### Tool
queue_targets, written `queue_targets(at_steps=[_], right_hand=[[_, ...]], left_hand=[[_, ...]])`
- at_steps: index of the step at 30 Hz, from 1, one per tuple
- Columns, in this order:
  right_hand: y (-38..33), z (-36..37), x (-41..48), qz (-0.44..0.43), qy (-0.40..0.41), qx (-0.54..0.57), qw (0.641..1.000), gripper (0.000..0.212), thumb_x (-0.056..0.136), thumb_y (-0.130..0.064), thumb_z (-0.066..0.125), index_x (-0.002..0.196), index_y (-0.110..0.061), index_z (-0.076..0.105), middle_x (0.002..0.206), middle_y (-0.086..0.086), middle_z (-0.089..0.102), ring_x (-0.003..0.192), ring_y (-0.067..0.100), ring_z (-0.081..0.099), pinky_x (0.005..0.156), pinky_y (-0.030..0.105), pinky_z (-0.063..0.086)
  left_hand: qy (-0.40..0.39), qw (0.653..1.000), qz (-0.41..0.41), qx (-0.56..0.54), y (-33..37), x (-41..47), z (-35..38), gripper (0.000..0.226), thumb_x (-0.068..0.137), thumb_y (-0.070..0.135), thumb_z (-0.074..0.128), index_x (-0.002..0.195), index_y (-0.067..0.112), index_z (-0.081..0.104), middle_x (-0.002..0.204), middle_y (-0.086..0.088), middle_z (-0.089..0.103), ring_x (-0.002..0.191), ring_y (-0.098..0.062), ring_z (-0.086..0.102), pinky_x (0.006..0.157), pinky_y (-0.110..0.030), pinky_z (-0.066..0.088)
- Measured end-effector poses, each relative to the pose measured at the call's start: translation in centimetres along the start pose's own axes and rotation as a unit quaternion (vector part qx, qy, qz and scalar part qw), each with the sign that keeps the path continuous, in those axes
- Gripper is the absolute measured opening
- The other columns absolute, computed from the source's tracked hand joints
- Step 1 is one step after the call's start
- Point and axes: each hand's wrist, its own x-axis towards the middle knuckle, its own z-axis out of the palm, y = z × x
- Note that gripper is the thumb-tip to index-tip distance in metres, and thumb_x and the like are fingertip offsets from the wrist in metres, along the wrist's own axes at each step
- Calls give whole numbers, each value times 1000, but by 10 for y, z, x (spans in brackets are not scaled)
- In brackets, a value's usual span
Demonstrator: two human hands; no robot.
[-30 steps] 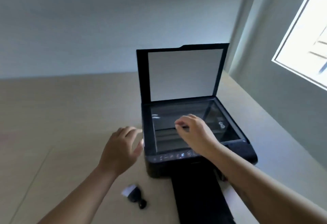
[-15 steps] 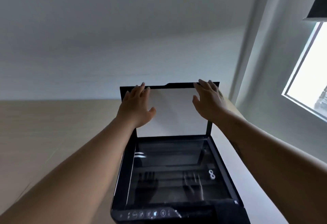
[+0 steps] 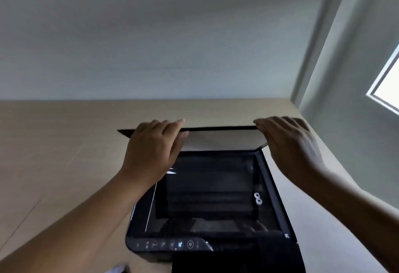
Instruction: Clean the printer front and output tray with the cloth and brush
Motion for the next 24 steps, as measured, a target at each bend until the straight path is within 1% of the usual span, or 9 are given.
queue_targets(at_steps=[2,6,8,11,13,16,20,22,24], right_hand=[[-11,-8,-42,-9,-15,19,1000,28,91,-15,48,108,-13,71,107,2,72,95,26,63,82,37,47],[-18,2,-134,-30,-72,65,995,36,100,-30,42,111,-13,72,120,0,68,110,18,62,93,34,47],[-15,16,-178,-32,-141,84,986,35,100,-34,43,116,-17,70,127,-2,64,118,14,58,96,35,45],[-18,37,-200,12,-256,100,962,44,102,-44,35,125,-20,64,140,-9,50,129,13,51,104,31,38],[-28,48,-178,66,-308,72,946,58,99,-58,25,134,-23,56,149,-10,39,140,10,34,114,28,25],[-41,75,-143,150,-333,75,928,81,87,-72,7,151,-26,22,159,-12,4,147,6,-4,121,28,-1],[-50,95,-133,172,-332,22,927,77,92,-69,15,154,-25,5,160,-11,-9,146,8,-16,120,33,-8],[-45,88,-129,189,-355,56,914,72,94,-64,26,153,-26,9,160,-12,-4,146,6,-11,120,30,-6],[-39,80,-113,265,-321,213,884,64,91,-56,47,147,-29,33,156,-11,28,145,3,18,120,25,10]], left_hand=[[5,1000,16,-16,11,-40,-2,36,103,32,41,119,11,66,100,-3,72,91,-24,66,79,-38,49],[-26,998,2,-63,34,-130,27,35,99,33,48,118,13,70,121,-2,68,111,-22,65,92,-41,50],[-111,989,-20,-91,45,-169,44,45,100,41,41,125,13,65,134,-1,60,122,-21,58,100,-40,42],[-258,960,-67,-82,47,-187,66,63,101,55,22,143,15,46,152,2,40,140,-18,35,112,-40,23],[-296,944,-114,-89,40,-168,76,79,95,67,4,151,17,29,159,6,21,147,-14,17,117,-36,7],[-324,930,-152,-80,29,-137,93,102,69,80,-25,153,24,-6,156,15,-16,146,-5,-15,119,-32,-12],[-332,926,-172,-46,28,-125,97,88,78,72,-8,154,27,-8,159,12,-16,146,-7,-17,120,-36,-9],[-342,922,-177,-47,28,-126,94,90,78,74,-9,154,27,-8,159,13,-17,146,-6,-17,120,-35,-10],[-349,922,-164,-41,30,-126,92,88,78,74,-9,153,28,-10,159,14,-18,145,-5,-19,120,-35,-10]])
